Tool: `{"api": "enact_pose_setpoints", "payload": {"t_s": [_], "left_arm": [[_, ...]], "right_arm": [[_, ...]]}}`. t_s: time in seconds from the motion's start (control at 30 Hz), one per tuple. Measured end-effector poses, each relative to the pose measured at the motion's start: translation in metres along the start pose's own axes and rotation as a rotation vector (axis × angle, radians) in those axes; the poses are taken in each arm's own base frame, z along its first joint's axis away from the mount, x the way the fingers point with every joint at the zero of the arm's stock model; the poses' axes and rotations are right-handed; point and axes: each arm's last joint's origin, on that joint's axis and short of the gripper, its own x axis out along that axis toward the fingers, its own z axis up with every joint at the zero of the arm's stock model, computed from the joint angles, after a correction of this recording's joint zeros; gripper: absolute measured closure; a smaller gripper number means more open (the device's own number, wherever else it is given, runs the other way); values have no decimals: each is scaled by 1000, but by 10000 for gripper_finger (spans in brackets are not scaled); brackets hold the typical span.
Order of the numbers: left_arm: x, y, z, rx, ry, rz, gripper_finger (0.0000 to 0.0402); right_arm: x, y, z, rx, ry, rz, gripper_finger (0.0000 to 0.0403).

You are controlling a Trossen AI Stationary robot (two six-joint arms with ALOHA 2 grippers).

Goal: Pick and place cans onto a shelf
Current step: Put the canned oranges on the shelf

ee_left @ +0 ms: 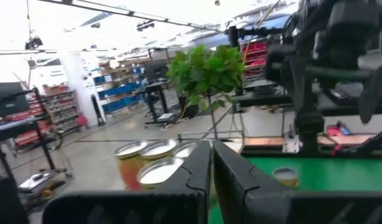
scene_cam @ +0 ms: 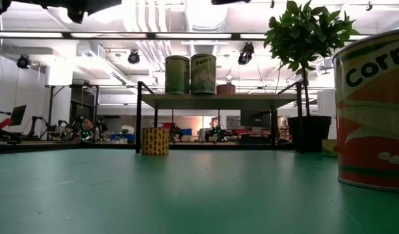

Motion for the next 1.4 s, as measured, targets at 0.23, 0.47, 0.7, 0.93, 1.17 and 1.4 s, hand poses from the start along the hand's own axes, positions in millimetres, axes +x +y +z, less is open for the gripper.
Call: {"api": "enact_pose_setpoints", "payload": {"t_s": [0.23, 0.47, 0.7, 0.93, 1.17, 1.4], "left_arm": [[21, -16, -4, -75, -24, -3, 402], [53, -37, -10, -135, 74, -4, 402], [101, -41, 18, 10, 292, 39, 402], [140, -18, 17, 186, 569, 182, 402], [155, 5, 2, 239, 672, 258, 402], [157, 17, -4, 270, 702, 287, 402]], "right_arm": [[-22, 11, -41, -41, -122, 3, 76], [-49, 7, -58, -99, -246, -30, 76], [-63, 5, -66, -111, -268, -38, 76], [-68, 3, -68, -115, -272, -39, 76], [-67, 4, -70, -119, -256, -35, 76], [-67, 4, -70, -111, -251, -33, 76]]}}
